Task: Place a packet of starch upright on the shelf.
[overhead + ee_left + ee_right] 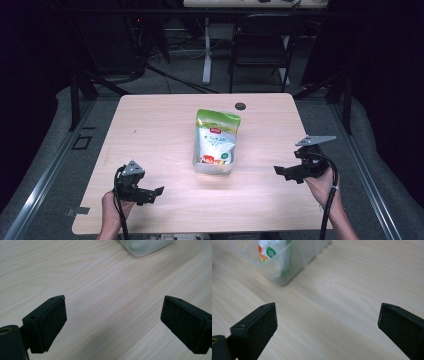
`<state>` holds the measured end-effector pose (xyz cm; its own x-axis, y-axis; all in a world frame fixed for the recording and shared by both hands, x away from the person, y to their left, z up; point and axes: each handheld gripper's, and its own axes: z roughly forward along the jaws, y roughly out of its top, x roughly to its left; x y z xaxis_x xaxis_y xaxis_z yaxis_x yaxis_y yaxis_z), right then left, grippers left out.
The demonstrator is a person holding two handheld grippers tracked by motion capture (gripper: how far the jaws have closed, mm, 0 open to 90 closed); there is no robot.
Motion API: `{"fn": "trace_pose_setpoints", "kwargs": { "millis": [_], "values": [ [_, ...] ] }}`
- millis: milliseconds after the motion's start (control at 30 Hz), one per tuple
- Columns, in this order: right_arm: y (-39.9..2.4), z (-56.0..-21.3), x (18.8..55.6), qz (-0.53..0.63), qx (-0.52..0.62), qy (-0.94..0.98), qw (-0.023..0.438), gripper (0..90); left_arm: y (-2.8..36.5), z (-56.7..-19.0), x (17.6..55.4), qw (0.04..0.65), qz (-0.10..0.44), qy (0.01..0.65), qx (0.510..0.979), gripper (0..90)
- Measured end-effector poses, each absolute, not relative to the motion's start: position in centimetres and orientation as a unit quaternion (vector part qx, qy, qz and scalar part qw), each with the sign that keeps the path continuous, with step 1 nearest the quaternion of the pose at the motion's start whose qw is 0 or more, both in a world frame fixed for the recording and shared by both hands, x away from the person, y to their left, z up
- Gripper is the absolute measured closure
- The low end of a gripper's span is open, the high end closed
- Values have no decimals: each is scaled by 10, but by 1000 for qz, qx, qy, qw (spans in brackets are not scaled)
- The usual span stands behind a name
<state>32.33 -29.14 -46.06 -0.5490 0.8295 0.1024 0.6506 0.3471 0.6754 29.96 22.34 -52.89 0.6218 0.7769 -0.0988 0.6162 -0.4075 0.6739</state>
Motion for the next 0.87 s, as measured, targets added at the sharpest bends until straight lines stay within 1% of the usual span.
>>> {"fn": "trace_pose_setpoints", "kwargs": {
  "millis": [133,333,400,467,567,733,867],
  "values": [
    [-306,-479,311,352,475,798,113,9,223,-529,300,345,115,418,832,66],
    [-318,-504,296,353,480,797,102,0,223,-529,300,344,113,415,834,66],
    [-321,-512,293,354,488,793,82,0,222,-529,300,344,115,416,834,66],
    [-323,-518,290,354,491,793,75,0,222,-529,300,343,115,415,835,66],
    [-324,-524,288,343,490,797,82,0,221,-530,300,341,118,415,835,66],
    [-326,-528,290,344,497,794,63,0,220,-529,300,338,116,411,839,67],
    [-327,-528,290,344,498,794,59,2,220,-530,301,335,115,410,840,67]
  ]
}}
